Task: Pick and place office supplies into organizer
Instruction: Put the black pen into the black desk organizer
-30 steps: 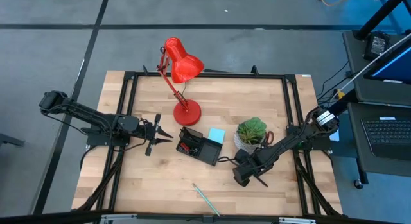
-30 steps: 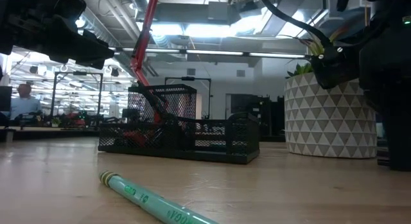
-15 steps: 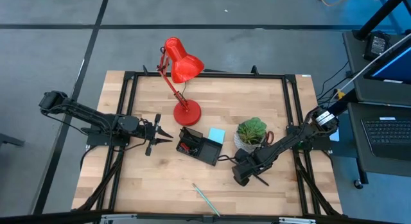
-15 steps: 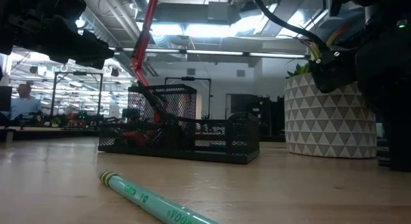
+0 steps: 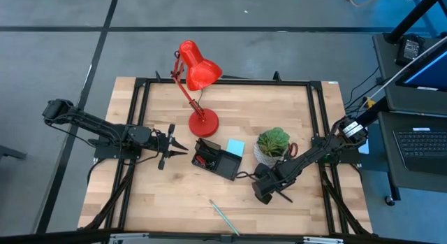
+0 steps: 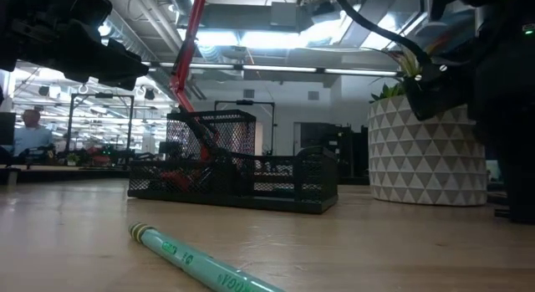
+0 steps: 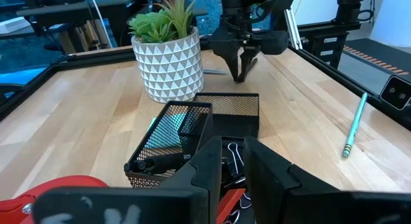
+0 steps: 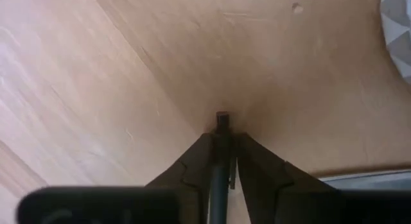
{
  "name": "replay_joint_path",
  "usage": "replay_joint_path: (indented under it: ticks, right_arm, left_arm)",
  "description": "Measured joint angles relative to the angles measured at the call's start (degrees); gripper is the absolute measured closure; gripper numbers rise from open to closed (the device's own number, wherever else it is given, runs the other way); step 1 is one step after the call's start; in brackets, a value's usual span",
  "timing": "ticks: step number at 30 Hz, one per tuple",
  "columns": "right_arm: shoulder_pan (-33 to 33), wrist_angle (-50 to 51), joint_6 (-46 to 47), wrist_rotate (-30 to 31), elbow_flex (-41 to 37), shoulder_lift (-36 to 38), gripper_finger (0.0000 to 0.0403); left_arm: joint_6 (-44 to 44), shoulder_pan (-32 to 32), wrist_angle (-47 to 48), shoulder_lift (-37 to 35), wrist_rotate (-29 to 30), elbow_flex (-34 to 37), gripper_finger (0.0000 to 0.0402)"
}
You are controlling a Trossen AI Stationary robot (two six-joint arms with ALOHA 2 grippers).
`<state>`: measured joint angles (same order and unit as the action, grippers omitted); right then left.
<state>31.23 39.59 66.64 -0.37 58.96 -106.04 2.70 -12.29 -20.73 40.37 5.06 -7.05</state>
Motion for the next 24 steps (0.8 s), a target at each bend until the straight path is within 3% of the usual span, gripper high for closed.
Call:
replay_joint_path:
  ticks: [6, 16, 24]
  right_arm:
    - [0.1, 0.61, -1.58, 1.09, 0.65, -0.09, 0.0364]
    - [0.12, 4.23, -4.24, 1.79, 7.29, -1.25, 0.0367]
    - [0.1, 2.56, -10.07, 7.01, 11.87, -1.2, 0.0379]
  left_arm:
    - [0.0, 0.02, 0.0, -0.01, 0.0, 0.0, 0.0343]
    - [0.0, 0.02, 0.0, 0.01, 0.0, 0.0, 0.0343]
    - [-0.01, 0.01, 0.01, 0.01, 0.0, 0.0, 0.0343]
